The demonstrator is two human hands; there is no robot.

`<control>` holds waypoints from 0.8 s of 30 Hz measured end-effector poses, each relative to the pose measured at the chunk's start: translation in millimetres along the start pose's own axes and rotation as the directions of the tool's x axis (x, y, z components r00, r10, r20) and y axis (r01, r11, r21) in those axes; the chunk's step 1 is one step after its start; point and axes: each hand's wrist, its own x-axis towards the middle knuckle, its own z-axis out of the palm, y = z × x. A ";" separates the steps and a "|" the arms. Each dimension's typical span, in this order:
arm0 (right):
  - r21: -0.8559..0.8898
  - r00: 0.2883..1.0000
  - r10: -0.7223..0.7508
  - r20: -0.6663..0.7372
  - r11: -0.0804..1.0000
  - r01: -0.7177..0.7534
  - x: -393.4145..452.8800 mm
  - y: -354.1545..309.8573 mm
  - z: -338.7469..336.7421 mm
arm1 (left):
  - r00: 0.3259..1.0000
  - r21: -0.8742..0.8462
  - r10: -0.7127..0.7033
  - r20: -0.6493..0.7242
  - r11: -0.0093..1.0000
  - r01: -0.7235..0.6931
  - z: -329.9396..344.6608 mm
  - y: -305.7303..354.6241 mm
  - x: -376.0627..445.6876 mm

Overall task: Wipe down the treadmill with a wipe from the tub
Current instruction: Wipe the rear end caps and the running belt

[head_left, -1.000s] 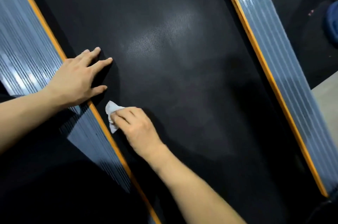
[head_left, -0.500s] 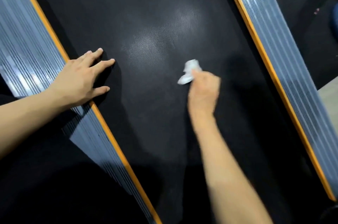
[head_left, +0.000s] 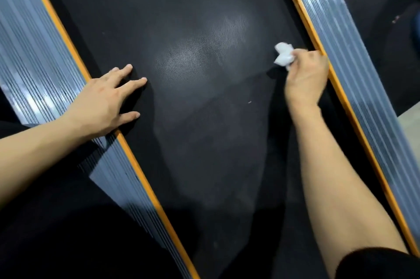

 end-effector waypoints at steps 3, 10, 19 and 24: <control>0.059 0.992 0.128 -0.015 0.990 -0.127 -1.3 24.6 -5.3 | 1.000 0.000 -0.008 0.001 1.000 0.008 0.0 -0.5 -0.3; 0.194 0.998 -0.019 0.059 0.981 0.007 -72.0 -30.5 2.3 | 1.000 -0.005 -0.007 0.011 1.000 0.007 0.8 1.4 0.0; 0.347 0.984 0.152 0.095 0.921 -0.175 -149.2 -123.7 -14.0 | 1.000 -0.021 -0.017 0.006 1.000 0.017 0.4 1.0 -1.2; 0.310 0.962 0.260 0.085 0.910 -0.274 -147.3 -143.7 -9.1 | 1.000 -0.042 -0.028 0.007 0.999 0.028 -0.4 2.1 -1.1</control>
